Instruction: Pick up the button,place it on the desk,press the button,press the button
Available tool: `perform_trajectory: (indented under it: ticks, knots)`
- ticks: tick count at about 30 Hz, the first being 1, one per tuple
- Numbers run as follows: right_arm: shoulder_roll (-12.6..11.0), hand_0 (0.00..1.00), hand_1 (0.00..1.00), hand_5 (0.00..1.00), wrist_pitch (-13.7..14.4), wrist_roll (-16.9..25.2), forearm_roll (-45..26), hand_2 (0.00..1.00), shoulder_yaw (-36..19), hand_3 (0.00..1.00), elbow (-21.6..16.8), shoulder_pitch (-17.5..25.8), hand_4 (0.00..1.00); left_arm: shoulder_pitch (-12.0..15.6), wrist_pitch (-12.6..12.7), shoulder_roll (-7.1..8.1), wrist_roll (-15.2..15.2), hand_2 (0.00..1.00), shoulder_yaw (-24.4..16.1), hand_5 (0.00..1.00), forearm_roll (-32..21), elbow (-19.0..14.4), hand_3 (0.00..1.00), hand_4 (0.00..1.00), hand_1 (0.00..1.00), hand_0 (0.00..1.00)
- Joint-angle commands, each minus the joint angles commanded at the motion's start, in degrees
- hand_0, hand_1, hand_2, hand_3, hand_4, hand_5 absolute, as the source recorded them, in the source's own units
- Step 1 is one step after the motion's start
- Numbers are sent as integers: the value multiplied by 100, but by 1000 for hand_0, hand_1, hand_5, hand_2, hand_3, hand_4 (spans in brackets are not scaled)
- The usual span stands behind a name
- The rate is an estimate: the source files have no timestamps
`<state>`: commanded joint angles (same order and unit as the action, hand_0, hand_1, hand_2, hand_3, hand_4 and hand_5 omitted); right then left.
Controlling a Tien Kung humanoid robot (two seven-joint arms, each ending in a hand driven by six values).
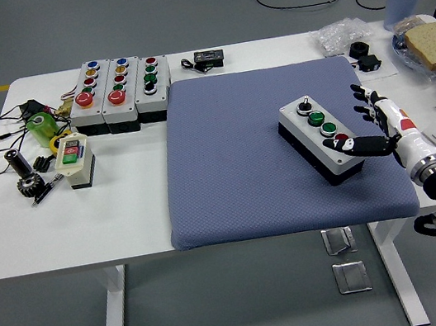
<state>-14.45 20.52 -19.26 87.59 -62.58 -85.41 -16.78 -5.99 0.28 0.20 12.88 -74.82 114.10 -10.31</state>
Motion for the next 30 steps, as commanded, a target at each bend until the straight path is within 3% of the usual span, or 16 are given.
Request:
perform_trajectory:
  ticks: [9,21,30]
  knots:
    - [97,998,936,102,-123,-273,1827,998,233,998,162,-153,997,-7,-12,0,-2,659,-2,853,4,0,559,332,640,655]
    - [305,998,933,152,-211,-635,1514,998,475,998,354,-472,996,-20,-20,5,-1,660,-19,854,-2,0,562,333,640,656]
    - [593,985,928,140,-339,-1071,1539,998,594,988,986,-952,990,20,-42,-12,13,660,-40,852,50,0,559,332,640,656]
